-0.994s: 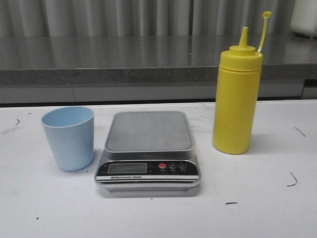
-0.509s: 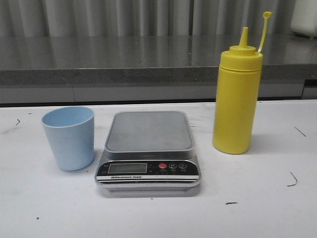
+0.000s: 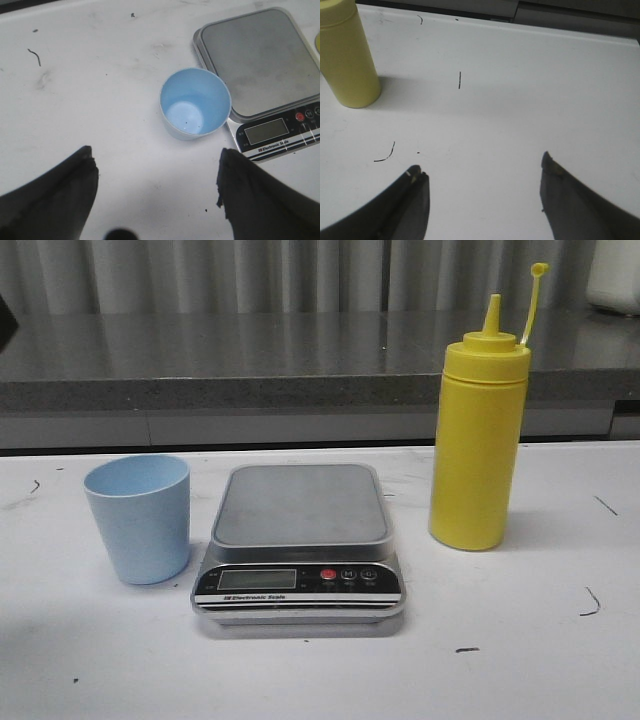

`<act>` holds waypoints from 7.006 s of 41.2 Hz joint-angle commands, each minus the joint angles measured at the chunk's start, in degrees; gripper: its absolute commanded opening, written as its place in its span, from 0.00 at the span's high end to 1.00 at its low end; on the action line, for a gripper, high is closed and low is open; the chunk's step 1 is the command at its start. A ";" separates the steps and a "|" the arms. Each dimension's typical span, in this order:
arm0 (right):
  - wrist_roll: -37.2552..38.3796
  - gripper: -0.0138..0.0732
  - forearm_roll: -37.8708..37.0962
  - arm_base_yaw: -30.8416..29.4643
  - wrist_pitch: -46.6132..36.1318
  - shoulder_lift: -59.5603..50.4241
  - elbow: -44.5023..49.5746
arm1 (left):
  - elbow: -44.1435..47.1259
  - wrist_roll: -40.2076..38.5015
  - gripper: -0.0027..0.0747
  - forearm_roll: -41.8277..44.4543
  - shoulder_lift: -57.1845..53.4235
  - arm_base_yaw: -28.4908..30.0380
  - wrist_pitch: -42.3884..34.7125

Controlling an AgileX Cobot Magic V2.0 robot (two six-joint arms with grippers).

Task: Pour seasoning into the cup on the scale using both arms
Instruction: 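Lower the left gripper to the light blue cup and grasp its rim, then lift the cup with the left gripper and lower it onto the scale, then open the left gripper and raise it away from the cup, then move the right gripper to the yellow squeeze bottle and grasp it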

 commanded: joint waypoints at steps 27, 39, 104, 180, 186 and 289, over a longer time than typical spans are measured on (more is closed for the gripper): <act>-0.54 0.27 -1.03 -0.04 -3.33 0.71 -1.87 | -17.08 0.00 0.39 -0.13 32.15 -0.57 -0.20; -0.54 0.27 -1.03 -0.04 -3.27 0.71 -1.87 | -18.10 0.00 0.83 -2.08 32.43 -0.60 2.48; -0.54 0.27 -1.03 -0.04 -3.27 0.71 -1.87 | -42.88 -0.53 0.95 -1.86 41.60 -13.27 11.30; -0.54 0.27 -1.03 -0.04 -3.22 0.71 -1.87 | 8.70 -3.87 0.46 4.96 -34.96 -13.16 2.49; -0.48 0.27 -0.92 -0.04 -3.22 0.71 -1.87 | 8.79 -3.87 0.46 4.96 -34.96 -13.16 2.49; -0.40 0.08 11.38 16.93 -112.94 82.65 -2.20 | 8.79 -3.87 0.46 4.96 -34.96 -13.16 2.27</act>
